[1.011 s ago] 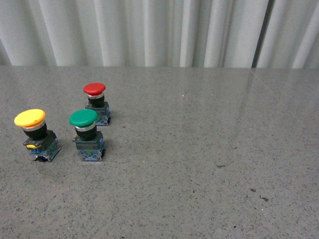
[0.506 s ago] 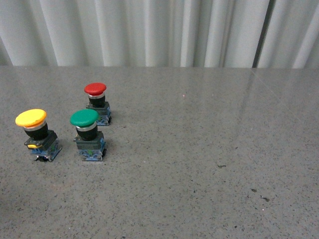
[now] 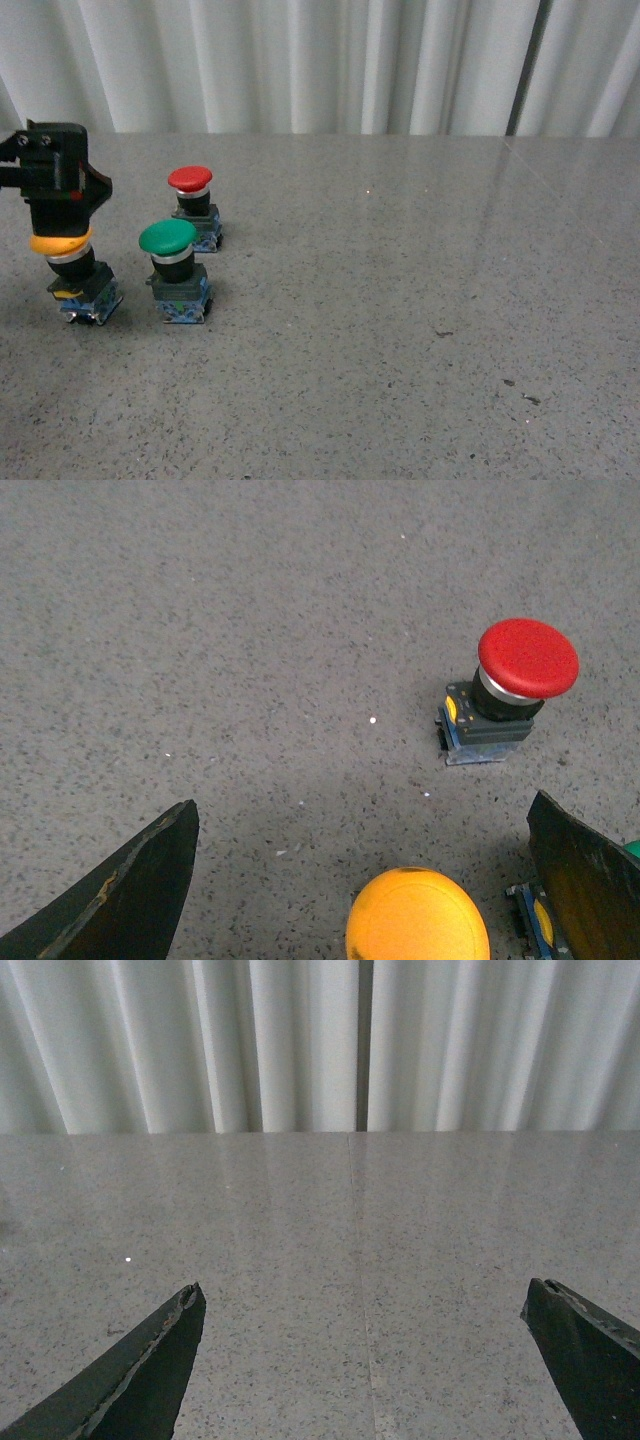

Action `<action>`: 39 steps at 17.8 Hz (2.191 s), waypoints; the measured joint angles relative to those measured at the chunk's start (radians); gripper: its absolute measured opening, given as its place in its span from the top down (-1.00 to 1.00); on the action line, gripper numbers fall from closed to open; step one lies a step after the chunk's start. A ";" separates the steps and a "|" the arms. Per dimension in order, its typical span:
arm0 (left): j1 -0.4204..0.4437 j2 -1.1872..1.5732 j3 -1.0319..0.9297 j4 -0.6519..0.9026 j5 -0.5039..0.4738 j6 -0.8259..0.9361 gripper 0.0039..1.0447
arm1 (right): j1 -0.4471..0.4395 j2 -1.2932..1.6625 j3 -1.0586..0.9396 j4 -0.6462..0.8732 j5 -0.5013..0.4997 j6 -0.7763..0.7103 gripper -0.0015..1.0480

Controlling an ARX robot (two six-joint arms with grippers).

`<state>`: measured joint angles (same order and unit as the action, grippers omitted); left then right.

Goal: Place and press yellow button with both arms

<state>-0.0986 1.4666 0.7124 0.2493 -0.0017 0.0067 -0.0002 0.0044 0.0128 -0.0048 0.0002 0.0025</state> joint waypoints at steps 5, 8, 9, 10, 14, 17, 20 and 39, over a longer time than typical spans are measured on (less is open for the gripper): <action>-0.029 0.056 0.002 0.022 -0.002 0.001 -0.88 | 0.000 0.000 0.000 0.000 0.000 0.000 -0.87; -0.044 0.077 -0.020 0.031 -0.021 0.014 -0.65 | 0.000 0.000 0.000 0.000 0.000 0.000 -0.87; -0.049 0.077 -0.023 0.029 -0.025 0.023 -0.45 | 0.000 0.000 0.000 0.000 0.000 0.000 -0.87; -0.051 0.075 -0.027 0.029 -0.028 0.029 -0.27 | 0.000 0.000 0.000 0.000 0.000 0.000 -0.87; -0.048 0.037 -0.030 -0.010 -0.054 0.062 0.34 | 0.000 0.000 0.000 0.000 0.000 0.000 -0.87; -0.060 -0.054 0.022 -0.084 -0.061 0.074 0.34 | 0.000 0.000 0.000 0.000 0.000 0.000 -0.87; -0.111 -0.080 0.198 -0.123 -0.066 0.061 0.35 | 0.000 0.000 0.000 0.000 0.000 0.000 -0.87; -0.514 0.625 0.857 -0.298 -0.169 -0.296 0.35 | 0.000 0.000 0.000 0.001 0.000 0.000 -0.87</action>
<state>-0.6125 2.0914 1.5696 -0.0483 -0.1703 -0.2890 -0.0002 0.0044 0.0128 -0.0040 0.0002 0.0025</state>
